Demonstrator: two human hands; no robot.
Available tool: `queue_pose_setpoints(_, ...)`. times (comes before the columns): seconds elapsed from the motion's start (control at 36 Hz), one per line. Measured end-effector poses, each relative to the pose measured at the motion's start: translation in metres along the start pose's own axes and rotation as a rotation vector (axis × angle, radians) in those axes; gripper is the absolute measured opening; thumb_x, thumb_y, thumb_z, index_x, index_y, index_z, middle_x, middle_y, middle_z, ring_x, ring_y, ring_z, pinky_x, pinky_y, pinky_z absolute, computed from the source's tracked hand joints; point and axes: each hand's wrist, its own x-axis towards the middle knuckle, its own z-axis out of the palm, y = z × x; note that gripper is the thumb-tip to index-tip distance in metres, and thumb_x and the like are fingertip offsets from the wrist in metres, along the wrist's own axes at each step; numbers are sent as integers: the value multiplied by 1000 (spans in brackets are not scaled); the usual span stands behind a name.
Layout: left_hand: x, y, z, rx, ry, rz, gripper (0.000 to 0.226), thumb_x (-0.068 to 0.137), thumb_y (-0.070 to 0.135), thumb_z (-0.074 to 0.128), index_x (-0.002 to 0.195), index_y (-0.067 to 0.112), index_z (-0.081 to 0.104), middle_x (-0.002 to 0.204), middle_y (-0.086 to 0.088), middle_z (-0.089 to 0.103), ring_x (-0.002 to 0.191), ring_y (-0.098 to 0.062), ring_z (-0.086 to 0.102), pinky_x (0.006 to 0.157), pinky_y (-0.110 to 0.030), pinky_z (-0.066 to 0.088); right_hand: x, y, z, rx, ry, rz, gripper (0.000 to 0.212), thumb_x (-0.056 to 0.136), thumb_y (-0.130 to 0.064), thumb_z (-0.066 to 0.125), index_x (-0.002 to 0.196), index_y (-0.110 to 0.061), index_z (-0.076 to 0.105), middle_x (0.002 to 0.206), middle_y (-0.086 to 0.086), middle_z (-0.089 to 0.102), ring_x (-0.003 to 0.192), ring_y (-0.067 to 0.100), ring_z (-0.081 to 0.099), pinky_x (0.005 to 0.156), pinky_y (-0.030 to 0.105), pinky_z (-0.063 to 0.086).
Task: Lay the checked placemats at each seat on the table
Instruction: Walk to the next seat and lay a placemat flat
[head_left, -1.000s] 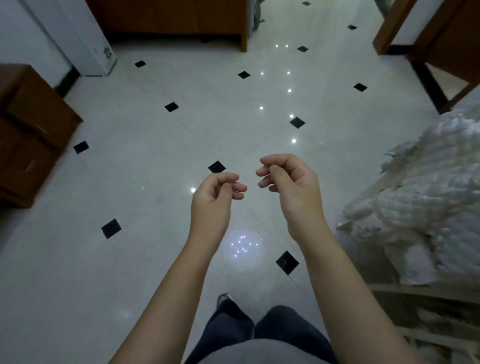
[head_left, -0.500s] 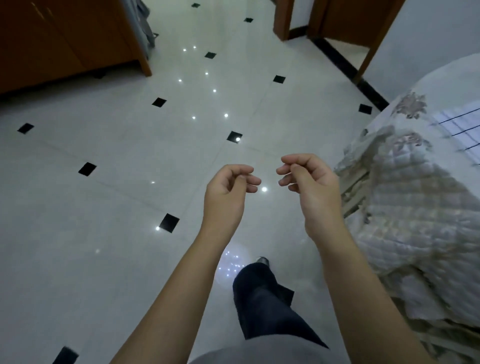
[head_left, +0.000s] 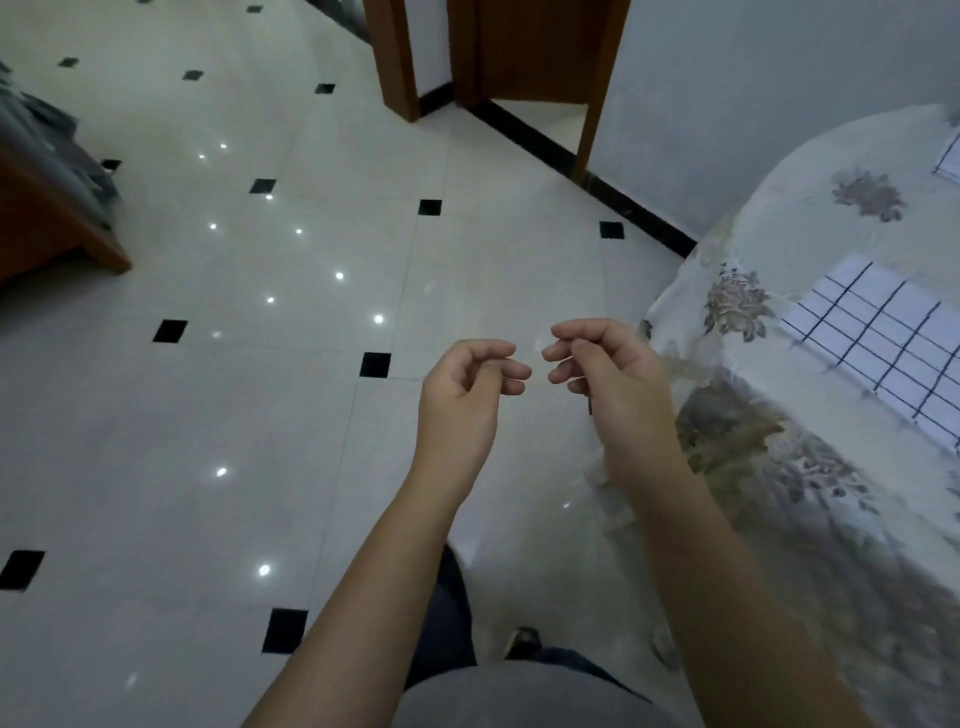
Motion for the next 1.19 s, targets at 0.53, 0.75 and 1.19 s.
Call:
queue_pose_setpoints(0.53, 294, 63, 53, 138, -558, 66, 27, 92, 2, 41, 88, 20, 60, 79, 5, 68, 66, 1, 60, 59, -4, 43, 228, -41, 44, 109, 582, -30, 30, 92, 0, 41, 85, -19, 63, 73, -6, 65, 59, 2, 57, 59, 12, 43)
queue_pose_setpoints(0.75, 366, 65, 143, 168, -758, 51, 24, 93, 1, 40, 91, 14, 59, 82, 0, 67, 63, 3, 59, 57, -4, 43, 301, -47, -12, 175, 819, -44, 29, 91, 1, 41, 83, -17, 62, 72, -5, 64, 57, 3, 55, 57, 11, 43)
queue_pose_setpoints(1.19, 488, 120, 374, 233, -1099, 99, 25, 94, 1, 39, 90, 16, 59, 78, 4, 65, 60, 5, 59, 54, -3, 42, 454, -106, -166, 267, 1171, -135, 30, 89, 2, 42, 81, -18, 62, 72, -4, 64, 60, 10, 55, 57, 15, 42)
